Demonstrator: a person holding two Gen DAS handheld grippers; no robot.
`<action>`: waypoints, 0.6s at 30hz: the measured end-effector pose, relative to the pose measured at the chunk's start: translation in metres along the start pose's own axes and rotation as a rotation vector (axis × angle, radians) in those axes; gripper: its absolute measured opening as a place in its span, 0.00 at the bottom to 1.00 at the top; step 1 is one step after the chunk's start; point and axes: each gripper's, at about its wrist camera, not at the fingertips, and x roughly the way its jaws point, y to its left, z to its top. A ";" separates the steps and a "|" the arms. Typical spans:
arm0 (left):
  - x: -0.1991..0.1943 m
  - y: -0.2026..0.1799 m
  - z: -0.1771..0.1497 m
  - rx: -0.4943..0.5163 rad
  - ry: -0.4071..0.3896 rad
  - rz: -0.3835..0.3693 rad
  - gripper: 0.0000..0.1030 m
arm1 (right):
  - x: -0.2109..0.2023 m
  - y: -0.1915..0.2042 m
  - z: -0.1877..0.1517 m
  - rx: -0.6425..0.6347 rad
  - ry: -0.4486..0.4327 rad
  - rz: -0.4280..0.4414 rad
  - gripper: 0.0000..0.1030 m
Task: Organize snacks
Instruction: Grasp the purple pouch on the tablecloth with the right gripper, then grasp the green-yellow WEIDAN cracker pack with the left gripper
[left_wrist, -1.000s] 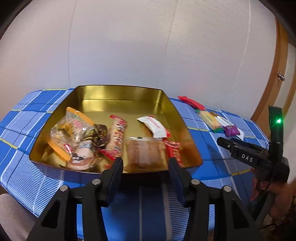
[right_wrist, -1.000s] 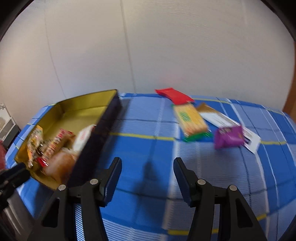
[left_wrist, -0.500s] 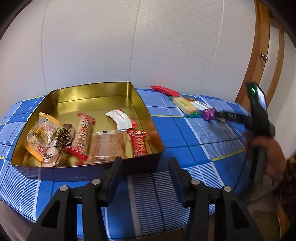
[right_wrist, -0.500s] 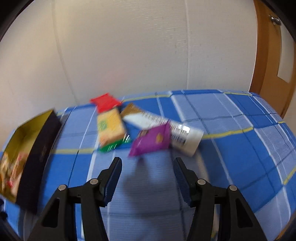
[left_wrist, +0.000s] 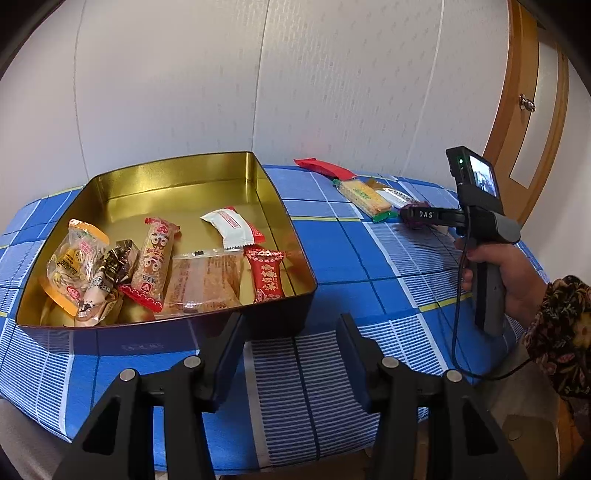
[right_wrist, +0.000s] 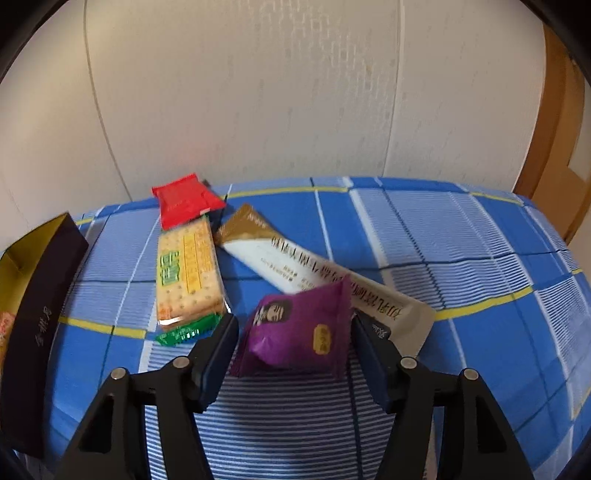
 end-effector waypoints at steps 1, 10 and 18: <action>0.001 -0.001 0.000 0.000 0.003 0.000 0.50 | -0.001 -0.002 -0.001 0.008 -0.003 0.011 0.42; 0.004 -0.015 0.011 0.018 -0.005 -0.021 0.50 | -0.025 -0.027 -0.029 0.094 -0.006 0.098 0.41; 0.038 -0.049 0.051 -0.009 0.061 -0.114 0.50 | -0.045 -0.037 -0.054 0.145 -0.035 0.153 0.41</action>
